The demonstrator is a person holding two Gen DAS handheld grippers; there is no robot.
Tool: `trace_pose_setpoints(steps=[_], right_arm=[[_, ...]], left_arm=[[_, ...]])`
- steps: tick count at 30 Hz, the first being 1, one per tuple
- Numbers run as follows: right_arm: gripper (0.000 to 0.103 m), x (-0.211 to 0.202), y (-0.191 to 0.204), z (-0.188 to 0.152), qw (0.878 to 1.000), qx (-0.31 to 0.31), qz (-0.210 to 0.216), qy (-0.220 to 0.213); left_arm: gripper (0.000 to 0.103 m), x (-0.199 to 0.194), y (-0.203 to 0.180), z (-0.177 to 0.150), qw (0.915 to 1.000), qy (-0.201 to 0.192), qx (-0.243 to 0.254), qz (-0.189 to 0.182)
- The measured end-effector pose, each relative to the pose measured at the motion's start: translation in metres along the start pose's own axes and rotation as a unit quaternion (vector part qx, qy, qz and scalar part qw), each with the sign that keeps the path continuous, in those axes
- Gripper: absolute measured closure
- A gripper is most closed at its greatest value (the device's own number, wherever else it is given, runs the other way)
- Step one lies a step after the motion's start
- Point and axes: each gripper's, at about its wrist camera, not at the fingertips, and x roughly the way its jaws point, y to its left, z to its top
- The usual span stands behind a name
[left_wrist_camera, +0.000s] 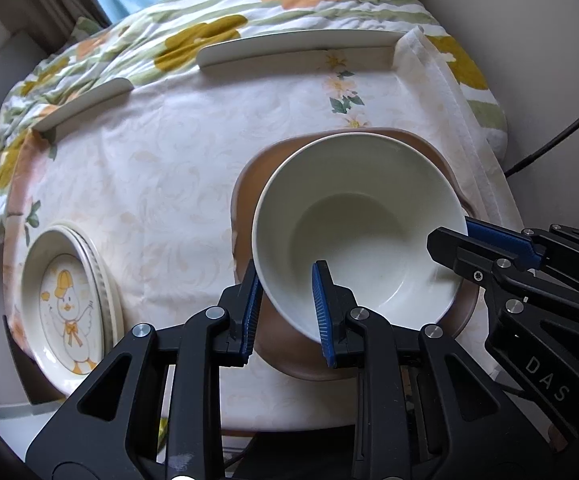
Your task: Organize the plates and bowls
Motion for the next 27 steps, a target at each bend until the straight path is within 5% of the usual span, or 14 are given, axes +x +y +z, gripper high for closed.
trace_pose_setpoints(steps=[8,14,17,19,21,23,27], right_arm=[[0.087,-0.018,-0.007,0.001,0.999,0.016,0.019,-0.029],[0.087,-0.055,-0.006,0.001,0.997,0.007,0.01,-0.075],[0.087,-0.076,-0.002,-0.003,0.994,-0.001,0.004,-0.105],[0.067,-0.088,0.0,-0.007,0.992,-0.006,-0.003,-0.127],[0.018,-0.095,0.001,-0.009,0.99,-0.008,-0.008,-0.144],[0.016,-0.099,0.002,-0.012,0.988,-0.012,-0.012,-0.154],[0.016,-0.105,0.001,-0.02,0.988,-0.024,-0.044,-0.144]], left_arm=[[0.082,-0.016,0.008,-0.002,0.9995,-0.023,-0.013,-0.017],[0.081,-0.066,0.024,-0.003,0.9937,-0.109,-0.02,-0.017],[0.067,-0.096,0.036,-0.007,0.9858,-0.166,-0.027,0.0],[0.007,-0.112,0.045,-0.01,0.9792,-0.2,-0.032,0.013],[0.0,-0.127,0.053,-0.015,0.9697,-0.241,-0.036,0.023],[0.0,-0.136,0.059,-0.016,0.9692,-0.244,-0.026,0.025],[0.0,-0.129,0.069,-0.015,0.981,-0.193,-0.011,0.014]])
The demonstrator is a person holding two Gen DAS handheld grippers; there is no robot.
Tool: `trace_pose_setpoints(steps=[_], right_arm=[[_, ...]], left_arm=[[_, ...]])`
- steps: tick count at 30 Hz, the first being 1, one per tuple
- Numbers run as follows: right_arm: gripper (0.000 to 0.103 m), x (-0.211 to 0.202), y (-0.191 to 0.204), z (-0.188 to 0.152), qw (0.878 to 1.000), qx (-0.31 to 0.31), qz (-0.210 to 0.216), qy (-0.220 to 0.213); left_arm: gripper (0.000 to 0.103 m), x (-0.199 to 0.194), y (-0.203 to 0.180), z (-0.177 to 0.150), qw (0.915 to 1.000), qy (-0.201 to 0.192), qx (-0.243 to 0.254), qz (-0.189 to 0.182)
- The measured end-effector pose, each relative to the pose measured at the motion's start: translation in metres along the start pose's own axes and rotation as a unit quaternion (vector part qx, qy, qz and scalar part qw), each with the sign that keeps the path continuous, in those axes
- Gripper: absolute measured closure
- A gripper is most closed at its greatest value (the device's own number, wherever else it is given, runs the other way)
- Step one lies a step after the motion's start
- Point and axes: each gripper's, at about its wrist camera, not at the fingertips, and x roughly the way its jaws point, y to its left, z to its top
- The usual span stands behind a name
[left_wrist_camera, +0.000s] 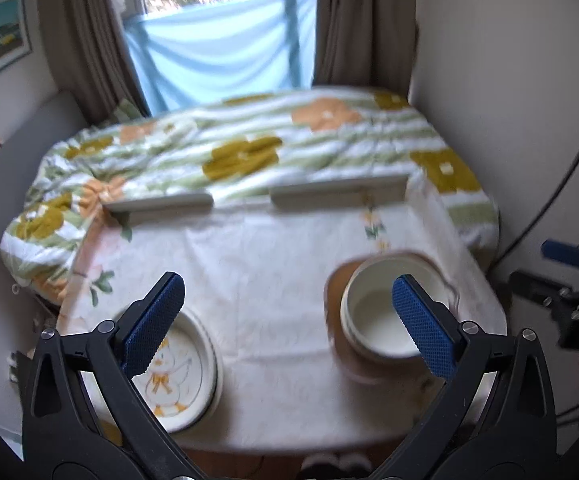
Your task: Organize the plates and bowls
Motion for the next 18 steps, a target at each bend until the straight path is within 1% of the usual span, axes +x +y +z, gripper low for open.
trace_pose_setpoints(steps=[4,5,7,8,10,12,15,18], right_arm=[[0.016,0.005,-0.008,-0.007,0.998,0.005,-0.02,0.052],[0.016,0.006,-0.009,-0.01,0.998,0.007,-0.025,0.06],[0.016,0.017,-0.01,-0.014,0.996,0.01,-0.026,0.089],[0.016,0.021,-0.01,-0.017,0.995,0.011,-0.025,0.1],[0.016,0.035,-0.013,-0.022,0.992,0.016,-0.025,0.125],[0.016,0.051,-0.014,-0.027,0.988,0.019,-0.025,0.15],[0.016,0.07,-0.015,-0.032,0.984,0.012,-0.029,0.174],[0.017,0.085,-0.014,-0.032,0.981,0.001,-0.029,0.191]], left_arm=[[0.0,0.019,0.003,-0.014,0.9973,0.067,0.021,-0.021],[0.0,0.027,0.001,-0.019,0.9959,0.084,0.026,-0.023],[0.0,0.042,0.0,-0.028,0.9921,0.117,0.033,-0.032],[0.0,0.05,0.0,-0.032,0.9901,0.131,0.034,-0.035],[0.0,0.071,0.0,-0.041,0.9835,0.171,0.033,-0.048],[0.0,0.088,0.002,-0.048,0.9774,0.201,0.03,-0.058],[0.001,0.106,0.002,-0.054,0.9702,0.23,0.027,-0.072],[0.007,0.123,-0.001,-0.055,0.9637,0.253,0.036,-0.078]])
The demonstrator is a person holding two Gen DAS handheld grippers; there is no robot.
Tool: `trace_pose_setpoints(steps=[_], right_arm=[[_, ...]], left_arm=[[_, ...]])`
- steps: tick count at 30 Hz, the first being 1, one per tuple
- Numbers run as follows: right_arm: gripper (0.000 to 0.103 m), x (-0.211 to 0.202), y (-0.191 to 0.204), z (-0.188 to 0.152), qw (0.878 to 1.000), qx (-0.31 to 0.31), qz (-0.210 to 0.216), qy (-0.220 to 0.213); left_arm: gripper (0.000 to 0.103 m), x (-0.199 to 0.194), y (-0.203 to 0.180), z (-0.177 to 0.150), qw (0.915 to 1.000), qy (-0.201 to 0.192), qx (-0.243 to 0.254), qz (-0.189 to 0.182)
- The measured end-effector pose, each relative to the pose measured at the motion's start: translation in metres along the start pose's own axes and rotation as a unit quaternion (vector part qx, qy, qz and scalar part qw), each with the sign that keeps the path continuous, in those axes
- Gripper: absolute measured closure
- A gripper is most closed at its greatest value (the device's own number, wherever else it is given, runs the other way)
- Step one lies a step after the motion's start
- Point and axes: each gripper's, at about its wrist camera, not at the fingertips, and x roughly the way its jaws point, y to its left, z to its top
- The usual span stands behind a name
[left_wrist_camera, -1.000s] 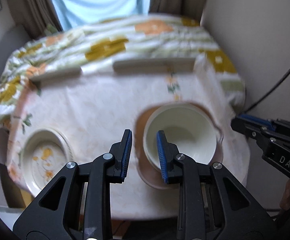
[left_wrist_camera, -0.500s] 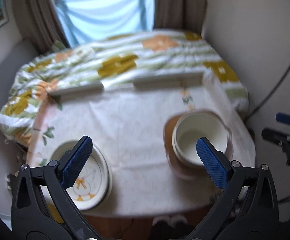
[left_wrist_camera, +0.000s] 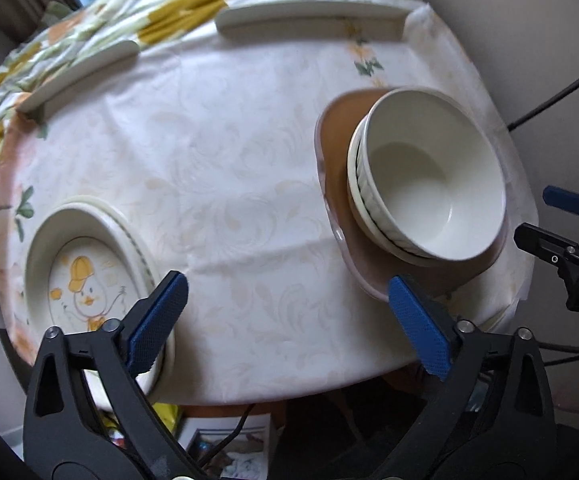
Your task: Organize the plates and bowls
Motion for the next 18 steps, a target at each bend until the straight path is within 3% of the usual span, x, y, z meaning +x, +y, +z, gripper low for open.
trace_pose_setpoints(steps=[3,5,8,10,13,16,18], right_arm=[[0.026,0.013,0.006,0.006,1.0,-0.017,-0.004,0.02],[0.041,0.022,0.009,0.009,0.999,-0.027,-0.004,0.037],[0.047,0.033,0.011,0.012,0.998,-0.035,0.001,0.053],[0.05,0.04,0.011,0.014,0.997,-0.035,0.007,0.061],[0.063,0.053,0.01,0.018,0.997,-0.031,0.031,0.071],[0.071,0.062,0.011,0.021,0.996,-0.038,0.038,0.072],[0.079,0.065,0.012,0.02,0.995,-0.045,0.047,0.069]], left_arm=[[0.012,0.014,-0.001,0.006,0.9998,0.018,0.007,0.002],[0.017,0.021,-0.004,0.01,0.9995,0.028,0.01,-0.006],[0.022,0.03,-0.01,0.014,0.9989,0.04,0.021,-0.007],[0.04,0.038,-0.015,0.016,0.9985,0.048,0.022,-0.017],[0.055,0.048,-0.024,0.019,0.9977,0.055,0.032,-0.024],[0.068,0.055,-0.029,0.021,0.9973,0.055,0.036,-0.032],[0.069,0.058,-0.03,0.021,0.9972,0.053,0.041,-0.035]])
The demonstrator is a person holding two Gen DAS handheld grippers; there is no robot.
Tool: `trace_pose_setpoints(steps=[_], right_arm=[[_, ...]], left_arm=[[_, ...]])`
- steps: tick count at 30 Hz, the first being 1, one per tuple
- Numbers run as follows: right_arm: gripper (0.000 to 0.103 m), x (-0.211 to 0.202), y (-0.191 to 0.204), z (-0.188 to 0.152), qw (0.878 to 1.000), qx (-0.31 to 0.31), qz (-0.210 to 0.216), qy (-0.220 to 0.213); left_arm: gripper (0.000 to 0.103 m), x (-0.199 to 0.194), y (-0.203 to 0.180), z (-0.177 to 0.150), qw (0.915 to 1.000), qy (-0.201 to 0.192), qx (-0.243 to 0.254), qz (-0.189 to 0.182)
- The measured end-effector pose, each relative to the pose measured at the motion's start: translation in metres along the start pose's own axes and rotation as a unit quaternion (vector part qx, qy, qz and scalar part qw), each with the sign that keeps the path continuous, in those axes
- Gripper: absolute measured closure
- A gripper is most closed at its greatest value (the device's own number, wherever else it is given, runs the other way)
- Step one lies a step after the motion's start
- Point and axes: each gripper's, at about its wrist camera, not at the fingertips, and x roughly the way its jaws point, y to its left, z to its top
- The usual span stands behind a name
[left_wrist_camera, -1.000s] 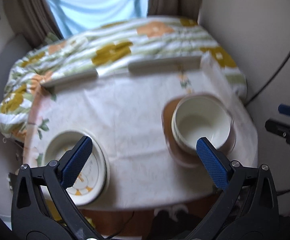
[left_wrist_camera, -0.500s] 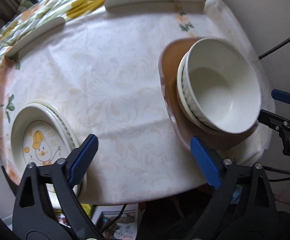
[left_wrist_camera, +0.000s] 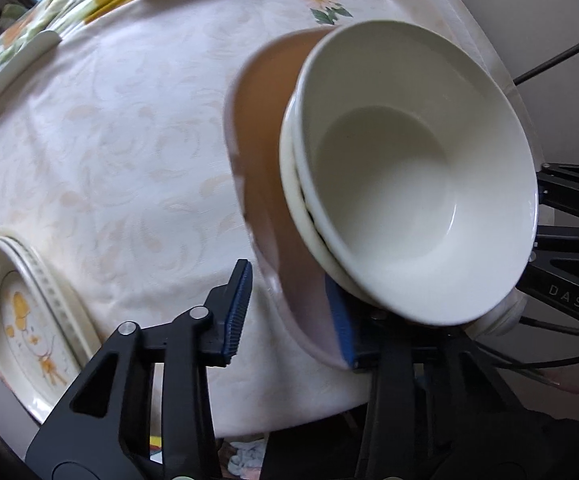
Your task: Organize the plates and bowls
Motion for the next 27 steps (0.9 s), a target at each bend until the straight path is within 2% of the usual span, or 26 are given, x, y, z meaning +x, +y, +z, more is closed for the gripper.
trace_pose_setpoints(steps=[2,4,6,12,19,27], right_arm=[[0.082,0.003,0.002,-0.001,1.0,-0.006,0.003,-0.002],[0.086,0.005,0.003,-0.002,1.0,-0.013,0.01,-0.006],[0.088,0.006,0.007,-0.003,1.0,-0.021,0.011,-0.008],[0.088,0.006,0.012,-0.007,0.998,-0.05,-0.009,-0.026],[0.088,-0.005,0.005,-0.016,0.997,-0.053,-0.014,-0.051],[0.088,-0.036,0.017,-0.009,0.992,-0.087,-0.026,-0.084]], left_arm=[[0.073,0.004,-0.002,0.002,1.0,0.0,0.002,-0.005],[0.082,0.009,-0.006,0.003,1.0,0.001,0.003,-0.009],[0.083,0.01,-0.01,0.004,0.9999,-0.008,0.011,-0.003],[0.084,0.01,-0.026,0.008,0.9988,-0.034,0.028,0.021],[0.084,0.002,-0.031,0.003,0.9974,-0.059,0.027,0.032],[0.084,-0.041,-0.019,-0.008,0.9937,-0.102,-0.003,0.046]])
